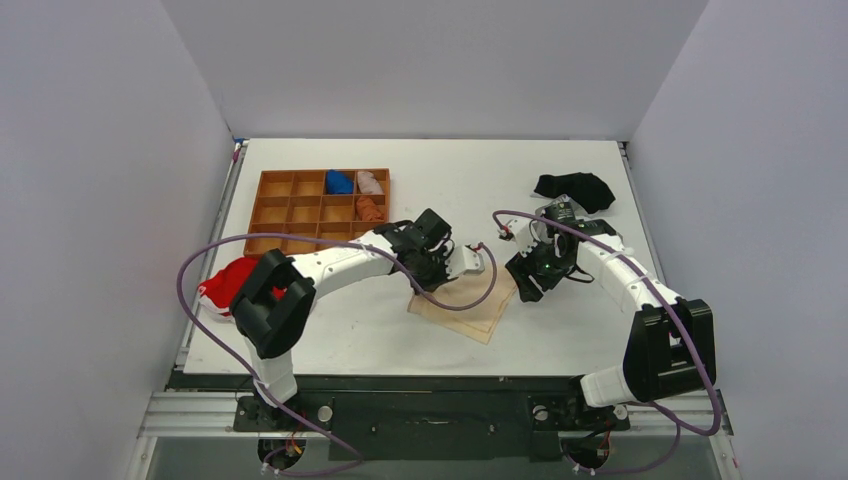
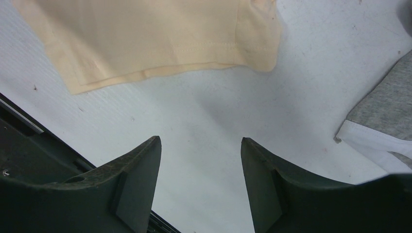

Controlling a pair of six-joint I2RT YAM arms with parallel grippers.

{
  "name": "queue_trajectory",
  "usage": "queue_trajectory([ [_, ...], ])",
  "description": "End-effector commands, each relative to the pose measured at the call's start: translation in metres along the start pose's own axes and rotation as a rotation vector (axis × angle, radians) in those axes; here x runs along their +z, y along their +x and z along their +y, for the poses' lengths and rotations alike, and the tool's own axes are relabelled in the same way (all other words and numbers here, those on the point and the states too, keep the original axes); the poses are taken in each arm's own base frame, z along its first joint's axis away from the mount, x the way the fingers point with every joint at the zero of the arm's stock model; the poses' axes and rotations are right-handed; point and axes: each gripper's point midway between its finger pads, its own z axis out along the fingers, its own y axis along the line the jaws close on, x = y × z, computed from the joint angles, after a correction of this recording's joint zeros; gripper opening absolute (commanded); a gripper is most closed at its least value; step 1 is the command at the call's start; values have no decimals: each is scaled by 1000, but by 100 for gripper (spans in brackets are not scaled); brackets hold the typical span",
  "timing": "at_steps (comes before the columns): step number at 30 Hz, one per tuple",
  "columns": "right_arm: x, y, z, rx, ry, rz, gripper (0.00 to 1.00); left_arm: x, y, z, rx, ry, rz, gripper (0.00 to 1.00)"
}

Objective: Roll the underwear
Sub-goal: Fold the underwear at the center of the board.

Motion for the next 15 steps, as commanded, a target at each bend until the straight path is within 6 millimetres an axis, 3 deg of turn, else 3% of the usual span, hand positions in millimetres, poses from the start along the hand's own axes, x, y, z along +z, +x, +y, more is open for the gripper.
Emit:
queue_trajectory([
  [1, 1, -2, 0, 5, -9, -18, 57, -21, -16, -10, -9, 34, -18, 0],
  [13, 1, -1, 0, 6, -18, -8, 57, -3, 16, -57, 24, 71, 106, 0],
  [15, 0, -3, 0, 8, -25, -11, 57, -2, 18, -63, 23, 82, 114, 5],
])
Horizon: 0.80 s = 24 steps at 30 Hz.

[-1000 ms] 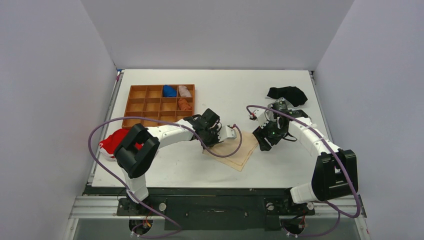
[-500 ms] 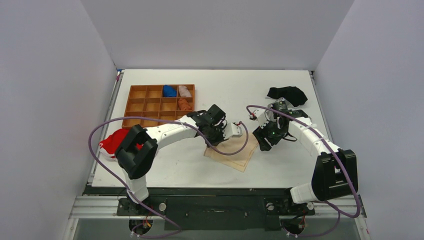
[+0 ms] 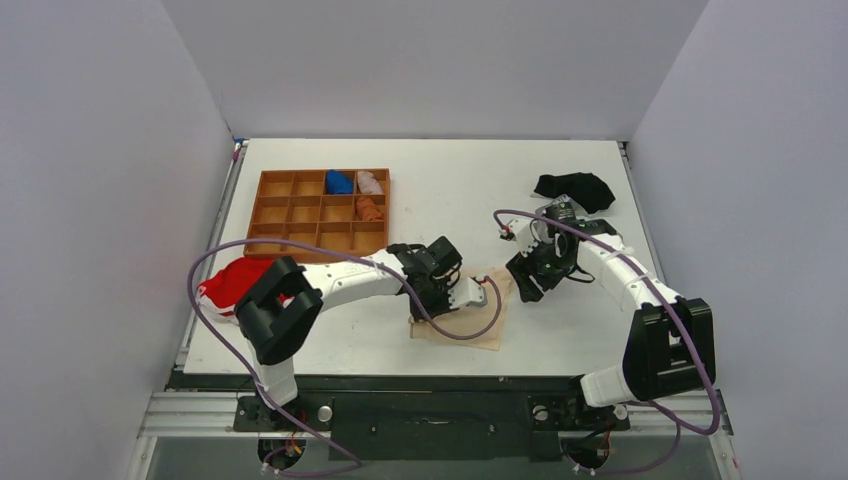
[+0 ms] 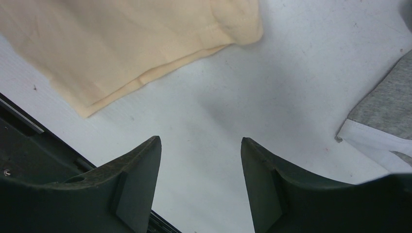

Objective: Roll the underwear
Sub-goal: Fold the underwear at the center of the board.

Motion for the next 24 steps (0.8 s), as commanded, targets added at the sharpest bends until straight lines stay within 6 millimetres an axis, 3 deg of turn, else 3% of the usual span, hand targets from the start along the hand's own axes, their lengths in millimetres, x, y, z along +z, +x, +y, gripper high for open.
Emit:
queue_trajectory([
  [1, 0, -4, 2, 3, -28, -13, 57, -8, -3, -13, -7, -2, -11, 7],
  [3, -1, -5, 4, 7, -39, -14, 57, -6, -2, -18, -6, 9, -9, 17],
  [4, -1, -6, 4, 6, -41, -18, 57, -6, -1, -21, -7, 13, -12, 28],
  [8, 0, -6, 7, 2, -62, -14, 57, -12, -5, -20, -7, -6, -45, 56],
  [11, 0, -5, 8, -3, -72, -8, 57, -22, -11, -16, -9, -33, -82, 67],
  [13, 0, -3, 10, -12, -78, -4, 57, -30, -13, -15, -6, -45, -108, 88],
  [15, -1, -1, 11, -19, -79, 0, 57, -38, -14, -12, 6, -70, -139, 99],
  [24, -4, 3, 16, -39, -85, -2, 57, -39, 7, -4, 86, -207, -172, 97],
])
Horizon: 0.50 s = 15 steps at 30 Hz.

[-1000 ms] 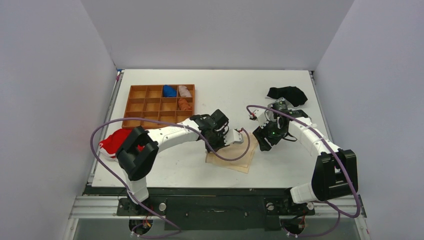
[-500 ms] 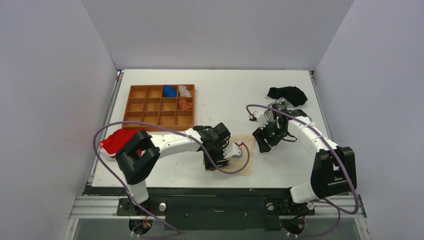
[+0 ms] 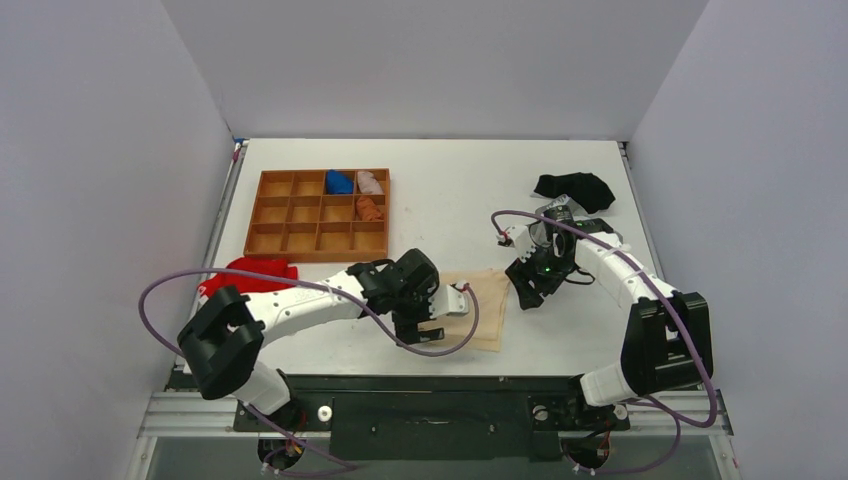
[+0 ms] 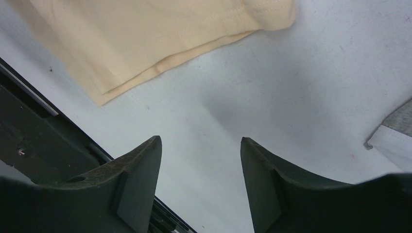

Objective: Roll the underwear
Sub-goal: Fold the underwear at the center of the board.

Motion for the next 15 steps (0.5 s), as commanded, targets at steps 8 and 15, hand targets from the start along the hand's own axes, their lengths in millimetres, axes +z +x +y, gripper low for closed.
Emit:
queue_trajectory([
  [8, -6, -7, 3, -25, -8, -40, 56, 19, 7, 15, 47, -100, -1, 87],
  [15, -4, -3, 3, -21, -6, -29, 56, 26, 7, 10, 65, -105, 4, 80],
])
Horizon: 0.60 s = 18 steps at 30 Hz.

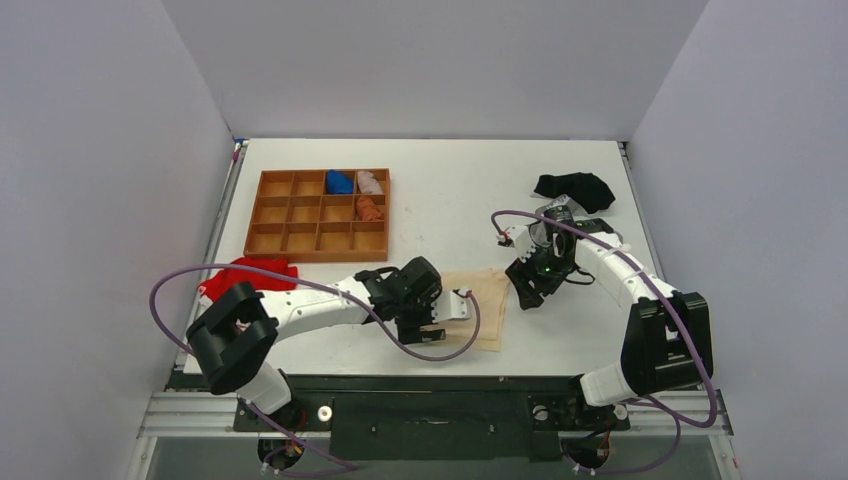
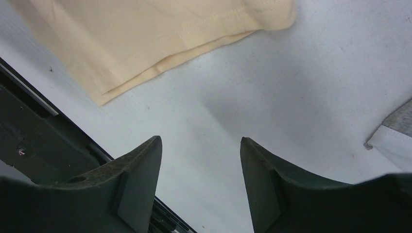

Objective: Roll the underwear
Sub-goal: Fold the underwear at the center of the board.

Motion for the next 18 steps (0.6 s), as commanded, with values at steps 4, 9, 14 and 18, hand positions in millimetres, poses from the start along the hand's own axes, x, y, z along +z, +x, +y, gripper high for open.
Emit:
queue_trajectory([
  [4, -2, -3, 2, -19, -7, -26, 56, 5, -9, -1, 20, -20, -28, 80],
  [9, 0, -1, 2, -17, -12, -17, 56, 10, -3, -8, 42, -15, -2, 80],
  [14, 0, -2, 1, -16, -10, -19, 56, 16, 3, -11, 47, -11, 21, 77],
  [18, 1, -1, 2, -15, -13, -16, 56, 21, 5, -12, 44, -7, 36, 69],
])
